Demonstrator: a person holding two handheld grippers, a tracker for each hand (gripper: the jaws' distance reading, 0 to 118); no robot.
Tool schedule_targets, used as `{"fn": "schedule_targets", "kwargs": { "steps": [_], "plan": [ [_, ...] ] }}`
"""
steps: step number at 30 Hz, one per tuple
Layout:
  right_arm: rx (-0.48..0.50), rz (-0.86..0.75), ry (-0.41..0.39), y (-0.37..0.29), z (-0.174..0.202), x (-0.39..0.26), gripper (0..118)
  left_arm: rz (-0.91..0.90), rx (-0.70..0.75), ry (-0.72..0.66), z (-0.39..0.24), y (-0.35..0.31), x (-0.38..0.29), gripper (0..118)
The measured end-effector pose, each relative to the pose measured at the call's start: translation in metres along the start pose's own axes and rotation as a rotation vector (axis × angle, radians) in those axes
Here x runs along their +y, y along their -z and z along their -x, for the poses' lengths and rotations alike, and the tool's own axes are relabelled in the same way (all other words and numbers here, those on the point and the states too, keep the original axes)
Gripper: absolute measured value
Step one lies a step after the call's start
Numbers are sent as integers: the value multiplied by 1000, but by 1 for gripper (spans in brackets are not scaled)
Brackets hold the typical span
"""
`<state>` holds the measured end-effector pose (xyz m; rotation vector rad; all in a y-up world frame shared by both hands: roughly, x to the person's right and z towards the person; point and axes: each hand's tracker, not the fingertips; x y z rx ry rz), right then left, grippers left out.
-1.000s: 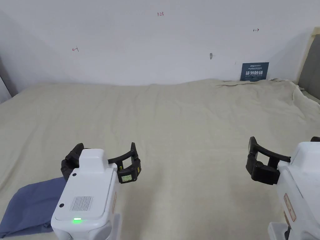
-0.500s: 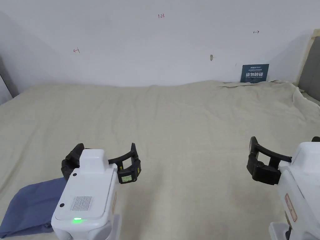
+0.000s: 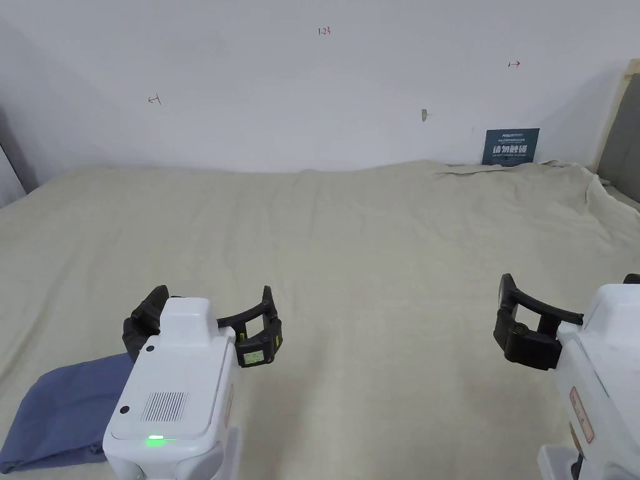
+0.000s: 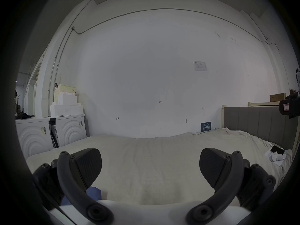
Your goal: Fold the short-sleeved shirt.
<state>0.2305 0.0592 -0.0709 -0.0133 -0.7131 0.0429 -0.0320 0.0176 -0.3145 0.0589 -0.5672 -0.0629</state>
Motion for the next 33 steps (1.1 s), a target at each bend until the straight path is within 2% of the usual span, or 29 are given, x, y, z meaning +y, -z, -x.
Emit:
{"fn": "schedule_targets", "kwargs": {
  "steps": [8, 14, 16, 18, 20, 22, 25, 33],
  "plan": [
    [-7, 4, 8, -1, 0, 0, 111, 6, -5, 5, 0, -1, -1, 118],
    [4, 28, 65, -4, -2, 7, 111, 6, -10, 3, 0, -1, 0, 118],
    [21, 67, 130, -3, -3, 13, 111, 8, -13, 5, 1, -1, 0, 118],
    [-24, 142, 185, -4, 1, 23, 111, 8, -14, 4, 2, -2, 0, 118],
    [-98, 230, 198, -3, 6, 30, 111, 8, -14, 1, 2, -2, -1, 118],
    [-167, 332, 193, 2, 9, 34, 111, 8, -16, -1, 3, -2, 0, 118],
    [-178, 430, 171, 7, 10, 35, 111, 5, -19, -2, 3, -3, 2, 118],
    [-199, 391, 135, 3, 17, 32, 111, -12, -23, 3, 4, -4, 7, 118]
  ]
}}
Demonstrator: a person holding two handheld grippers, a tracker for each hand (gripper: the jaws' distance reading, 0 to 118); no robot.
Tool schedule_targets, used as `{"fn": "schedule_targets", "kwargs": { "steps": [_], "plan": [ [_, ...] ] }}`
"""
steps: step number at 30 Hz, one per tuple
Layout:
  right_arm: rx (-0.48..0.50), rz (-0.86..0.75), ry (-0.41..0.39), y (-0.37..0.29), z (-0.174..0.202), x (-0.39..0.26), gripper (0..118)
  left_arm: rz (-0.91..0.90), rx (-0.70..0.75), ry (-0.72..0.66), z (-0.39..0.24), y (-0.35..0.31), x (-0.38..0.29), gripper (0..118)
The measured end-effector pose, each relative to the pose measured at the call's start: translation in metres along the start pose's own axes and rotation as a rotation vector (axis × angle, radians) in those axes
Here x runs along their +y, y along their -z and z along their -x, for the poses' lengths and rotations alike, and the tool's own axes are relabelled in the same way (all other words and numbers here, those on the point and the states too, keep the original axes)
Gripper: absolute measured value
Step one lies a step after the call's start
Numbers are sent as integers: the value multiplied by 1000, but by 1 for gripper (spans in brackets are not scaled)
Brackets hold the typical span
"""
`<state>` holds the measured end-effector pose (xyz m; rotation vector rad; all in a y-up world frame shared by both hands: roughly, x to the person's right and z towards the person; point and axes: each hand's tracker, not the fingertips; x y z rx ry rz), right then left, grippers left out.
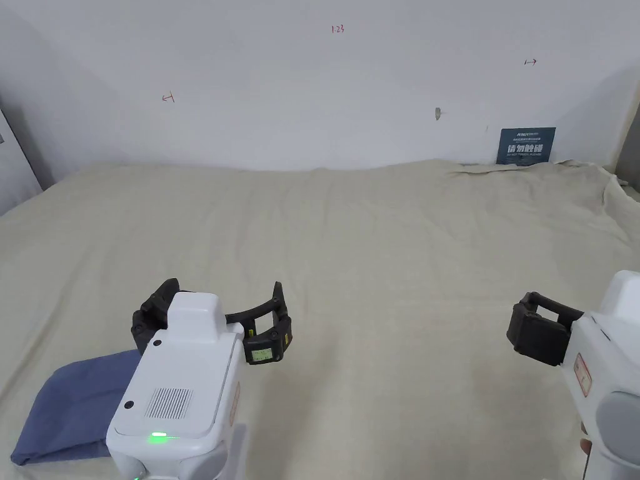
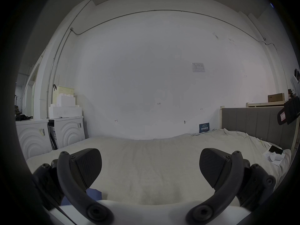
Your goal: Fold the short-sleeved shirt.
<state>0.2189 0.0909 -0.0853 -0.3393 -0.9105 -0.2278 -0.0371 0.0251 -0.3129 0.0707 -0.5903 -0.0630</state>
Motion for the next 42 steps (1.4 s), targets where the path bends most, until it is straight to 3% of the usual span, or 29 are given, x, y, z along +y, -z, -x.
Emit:
{"fn": "schedule_targets", "kwargs": {
  "steps": [10, 17, 19, 25, 42],
  "plan": [
    [31, -41, 33, 2, -8, 1, 111, -1, 6, -2, 2, -1, 1, 118],
    [193, -356, -20, 3, -17, -15, 111, -6, 5, 2, 2, -1, 2, 118],
    [179, -365, -73, 4, -14, -14, 111, -8, 6, 2, 2, -1, 2, 118],
    [127, -439, -127, 11, -10, -21, 111, -15, 9, 4, 0, -2, 2, 118],
    [142, -412, -111, 13, -12, -23, 111, -16, 3, 13, -2, -2, 2, 118]
  ]
}}
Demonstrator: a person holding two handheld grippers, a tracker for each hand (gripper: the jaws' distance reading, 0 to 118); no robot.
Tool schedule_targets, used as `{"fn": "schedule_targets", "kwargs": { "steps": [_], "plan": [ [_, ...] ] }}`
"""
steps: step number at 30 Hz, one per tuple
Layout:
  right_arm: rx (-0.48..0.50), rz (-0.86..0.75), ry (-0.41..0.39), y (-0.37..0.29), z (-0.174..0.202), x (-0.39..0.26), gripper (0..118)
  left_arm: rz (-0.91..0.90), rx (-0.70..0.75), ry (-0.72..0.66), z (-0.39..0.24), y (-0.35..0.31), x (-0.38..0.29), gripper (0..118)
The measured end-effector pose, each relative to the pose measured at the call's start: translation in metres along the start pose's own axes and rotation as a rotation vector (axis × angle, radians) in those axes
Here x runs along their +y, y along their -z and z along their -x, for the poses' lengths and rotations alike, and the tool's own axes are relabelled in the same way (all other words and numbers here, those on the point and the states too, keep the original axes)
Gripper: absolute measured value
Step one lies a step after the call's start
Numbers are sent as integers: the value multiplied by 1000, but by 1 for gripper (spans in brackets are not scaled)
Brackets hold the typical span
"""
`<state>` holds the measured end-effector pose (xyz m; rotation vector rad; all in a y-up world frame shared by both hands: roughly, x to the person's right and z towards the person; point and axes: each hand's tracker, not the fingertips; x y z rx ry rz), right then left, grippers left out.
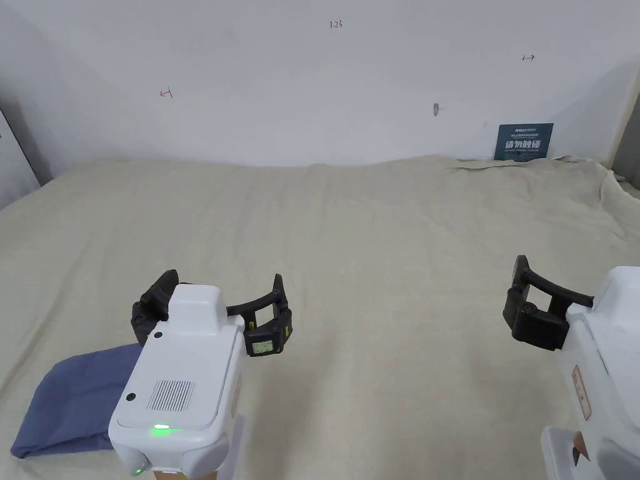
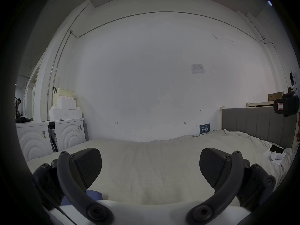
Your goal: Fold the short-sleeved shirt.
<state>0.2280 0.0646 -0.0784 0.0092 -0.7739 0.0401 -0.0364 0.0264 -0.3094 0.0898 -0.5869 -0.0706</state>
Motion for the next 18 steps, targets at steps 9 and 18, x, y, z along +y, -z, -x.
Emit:
{"fn": "schedule_targets", "kwargs": {
  "steps": [9, 18],
  "plan": [
    [6, 5, -11, -1, 2, -1, 111, 0, 6, -5, 1, 0, 0, 118],
    [8, 7, -16, -1, 1, -1, 111, -3, 2, 1, 0, 0, 1, 118]
  ]
}}
